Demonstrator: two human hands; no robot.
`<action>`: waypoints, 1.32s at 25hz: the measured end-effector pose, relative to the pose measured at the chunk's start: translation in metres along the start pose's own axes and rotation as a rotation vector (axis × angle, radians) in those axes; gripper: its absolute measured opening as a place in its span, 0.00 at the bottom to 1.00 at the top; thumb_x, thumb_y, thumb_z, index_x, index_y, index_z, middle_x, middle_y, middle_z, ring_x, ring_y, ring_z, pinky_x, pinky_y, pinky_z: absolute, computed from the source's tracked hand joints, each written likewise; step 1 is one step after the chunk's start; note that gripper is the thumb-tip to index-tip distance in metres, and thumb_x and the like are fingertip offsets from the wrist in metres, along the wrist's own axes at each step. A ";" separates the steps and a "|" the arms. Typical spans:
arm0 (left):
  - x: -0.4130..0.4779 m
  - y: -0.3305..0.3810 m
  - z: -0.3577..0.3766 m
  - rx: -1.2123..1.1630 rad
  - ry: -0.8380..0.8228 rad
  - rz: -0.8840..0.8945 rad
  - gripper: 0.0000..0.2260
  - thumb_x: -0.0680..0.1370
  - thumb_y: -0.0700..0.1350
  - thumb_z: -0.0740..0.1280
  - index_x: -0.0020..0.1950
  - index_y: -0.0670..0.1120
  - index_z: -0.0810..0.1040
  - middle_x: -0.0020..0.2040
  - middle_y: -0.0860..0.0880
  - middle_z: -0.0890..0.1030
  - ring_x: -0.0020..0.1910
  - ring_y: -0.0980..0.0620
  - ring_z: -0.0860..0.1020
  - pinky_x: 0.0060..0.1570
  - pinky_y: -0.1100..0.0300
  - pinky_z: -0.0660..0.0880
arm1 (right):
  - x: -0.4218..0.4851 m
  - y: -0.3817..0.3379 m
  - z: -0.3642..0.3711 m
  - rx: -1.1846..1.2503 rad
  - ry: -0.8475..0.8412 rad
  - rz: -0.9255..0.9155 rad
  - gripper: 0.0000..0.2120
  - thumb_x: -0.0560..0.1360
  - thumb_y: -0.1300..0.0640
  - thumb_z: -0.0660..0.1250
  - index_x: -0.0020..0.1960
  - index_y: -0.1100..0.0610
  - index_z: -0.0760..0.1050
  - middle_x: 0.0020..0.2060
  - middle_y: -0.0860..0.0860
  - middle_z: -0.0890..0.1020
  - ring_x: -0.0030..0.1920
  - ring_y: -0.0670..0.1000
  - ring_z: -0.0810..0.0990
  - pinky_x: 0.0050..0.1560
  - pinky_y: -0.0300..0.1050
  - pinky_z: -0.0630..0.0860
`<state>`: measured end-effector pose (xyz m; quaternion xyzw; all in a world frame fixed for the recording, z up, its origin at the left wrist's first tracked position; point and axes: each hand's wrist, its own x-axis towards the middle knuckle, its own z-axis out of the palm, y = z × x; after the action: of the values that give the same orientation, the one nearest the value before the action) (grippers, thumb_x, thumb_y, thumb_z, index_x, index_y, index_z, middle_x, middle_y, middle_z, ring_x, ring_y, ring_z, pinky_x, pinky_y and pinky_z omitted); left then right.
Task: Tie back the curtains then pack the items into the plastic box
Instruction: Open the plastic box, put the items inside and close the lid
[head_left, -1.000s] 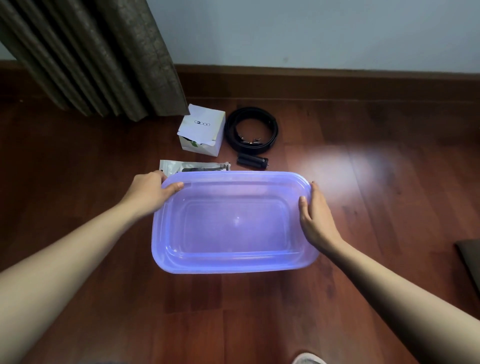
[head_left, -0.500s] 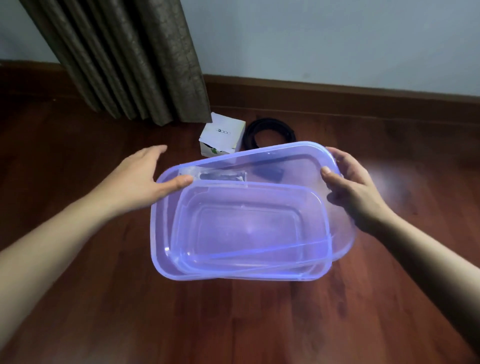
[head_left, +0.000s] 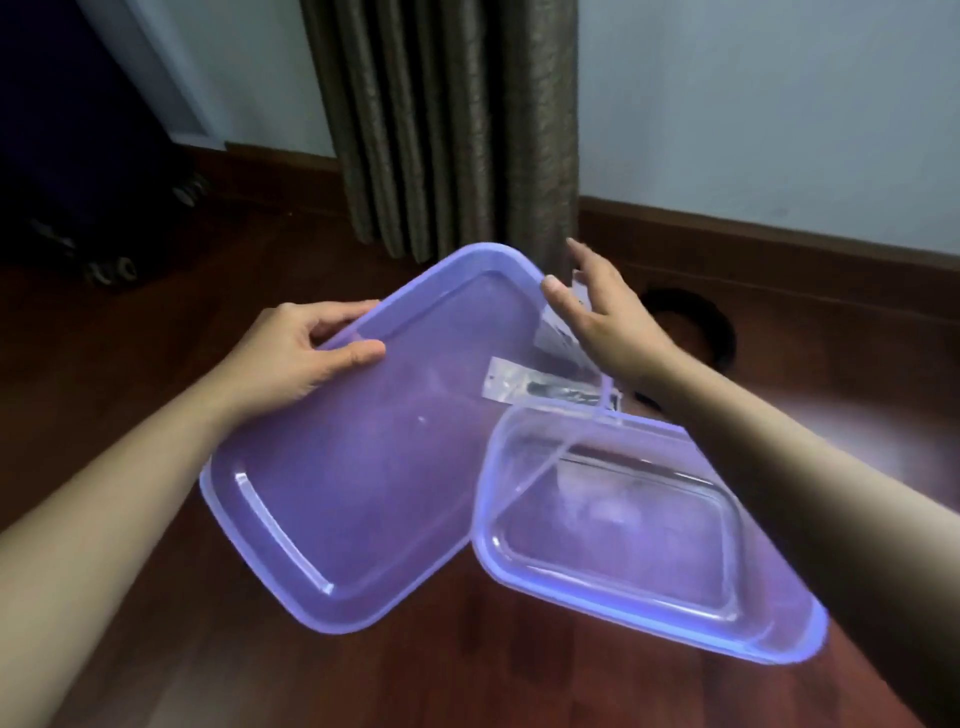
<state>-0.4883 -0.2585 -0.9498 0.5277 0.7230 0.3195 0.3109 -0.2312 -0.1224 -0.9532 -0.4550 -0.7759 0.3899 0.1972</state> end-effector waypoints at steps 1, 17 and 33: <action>-0.002 -0.017 -0.011 -0.032 0.057 -0.039 0.14 0.70 0.52 0.72 0.54 0.64 0.78 0.51 0.66 0.81 0.46 0.68 0.77 0.45 0.65 0.75 | 0.008 -0.007 0.019 -0.103 0.072 -0.006 0.29 0.80 0.49 0.59 0.76 0.60 0.55 0.75 0.56 0.60 0.74 0.53 0.59 0.74 0.45 0.53; -0.030 -0.178 0.036 0.146 0.278 -0.550 0.24 0.74 0.58 0.67 0.68 0.51 0.73 0.58 0.41 0.81 0.56 0.40 0.79 0.60 0.51 0.74 | -0.031 0.026 0.228 -0.860 -0.654 -0.116 0.36 0.80 0.40 0.46 0.76 0.60 0.34 0.76 0.57 0.35 0.76 0.56 0.36 0.75 0.51 0.43; 0.006 -0.111 0.069 0.385 0.269 -0.115 0.24 0.80 0.43 0.61 0.73 0.36 0.60 0.73 0.38 0.64 0.74 0.42 0.61 0.70 0.56 0.59 | -0.013 0.014 0.168 -0.676 -0.231 -0.173 0.39 0.76 0.35 0.41 0.77 0.59 0.44 0.77 0.57 0.42 0.77 0.54 0.41 0.75 0.49 0.43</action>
<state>-0.4982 -0.2705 -1.0802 0.4880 0.8343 0.2250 0.1232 -0.3280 -0.2006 -1.0670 -0.3802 -0.9136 0.1422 -0.0212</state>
